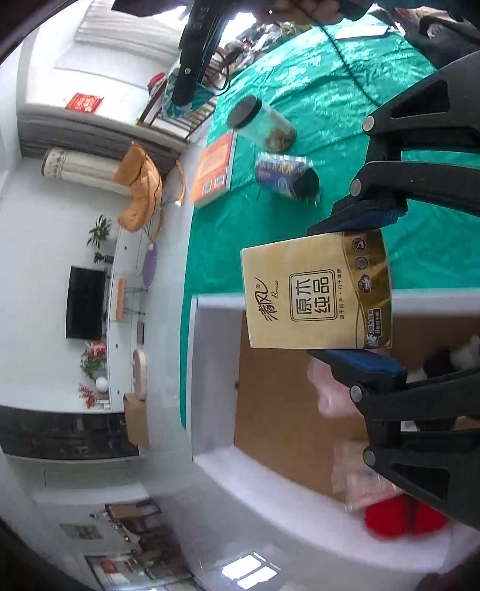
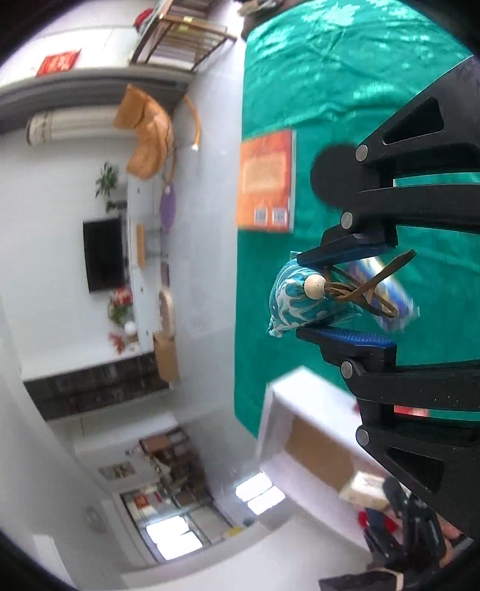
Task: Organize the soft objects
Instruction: 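Lift the tissue pack with the left tool while the right tool lifts the teal pouch, then release the tissue pack into the white box while the right tool drops the teal pouch in, then move the right tool toward the blue-and-yellow wrapped roll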
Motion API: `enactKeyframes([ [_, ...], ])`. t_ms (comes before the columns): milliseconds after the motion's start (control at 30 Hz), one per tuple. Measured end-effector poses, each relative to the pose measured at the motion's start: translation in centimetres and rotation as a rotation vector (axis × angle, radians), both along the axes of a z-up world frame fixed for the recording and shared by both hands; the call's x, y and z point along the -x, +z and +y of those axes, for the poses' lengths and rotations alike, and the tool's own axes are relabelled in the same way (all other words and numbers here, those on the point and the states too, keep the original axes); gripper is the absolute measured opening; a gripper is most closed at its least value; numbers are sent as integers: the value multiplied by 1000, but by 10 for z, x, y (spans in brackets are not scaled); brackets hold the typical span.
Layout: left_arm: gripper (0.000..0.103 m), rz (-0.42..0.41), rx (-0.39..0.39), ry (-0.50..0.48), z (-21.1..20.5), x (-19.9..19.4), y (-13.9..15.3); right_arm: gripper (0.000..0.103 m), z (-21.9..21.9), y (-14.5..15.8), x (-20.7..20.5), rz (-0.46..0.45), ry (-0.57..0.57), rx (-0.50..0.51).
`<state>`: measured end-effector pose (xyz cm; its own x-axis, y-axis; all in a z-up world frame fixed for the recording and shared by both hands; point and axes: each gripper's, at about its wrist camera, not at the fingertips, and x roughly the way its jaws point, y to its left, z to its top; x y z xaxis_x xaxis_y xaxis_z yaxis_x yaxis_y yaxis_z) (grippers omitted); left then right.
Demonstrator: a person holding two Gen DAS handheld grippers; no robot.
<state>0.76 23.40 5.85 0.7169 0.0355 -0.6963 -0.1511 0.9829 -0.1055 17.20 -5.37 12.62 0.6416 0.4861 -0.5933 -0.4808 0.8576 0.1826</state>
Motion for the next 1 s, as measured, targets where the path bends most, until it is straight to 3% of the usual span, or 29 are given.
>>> enactKeyframes([
  [200,56,102,-89,255,96,59,-20,34,136,-6,86,98,357,-98],
  [267,66,145,-105,342,118,73,-35,37,170,-17,109,147,455,-114],
  [300,79,150,-105,372,126,78,-40,44,184,-25,118,178,496,-116],
  [333,91,145,-107,397,129,82,-44,66,194,-34,126,206,528,-106],
  [367,93,131,-111,416,131,85,-46,77,200,-41,130,217,543,-91],
  [400,94,111,-116,429,131,88,-47,80,200,-48,135,205,544,-76],
  [567,94,43,-92,353,106,78,-44,81,158,-79,129,128,436,9],
  [767,94,-34,-40,127,20,51,-31,83,52,-146,92,117,116,140],
  [900,95,-5,-26,-65,-51,37,-35,83,-19,-194,80,176,-105,217],
  [1000,96,59,24,-202,-103,22,-53,83,-59,-207,80,168,-224,213],
])
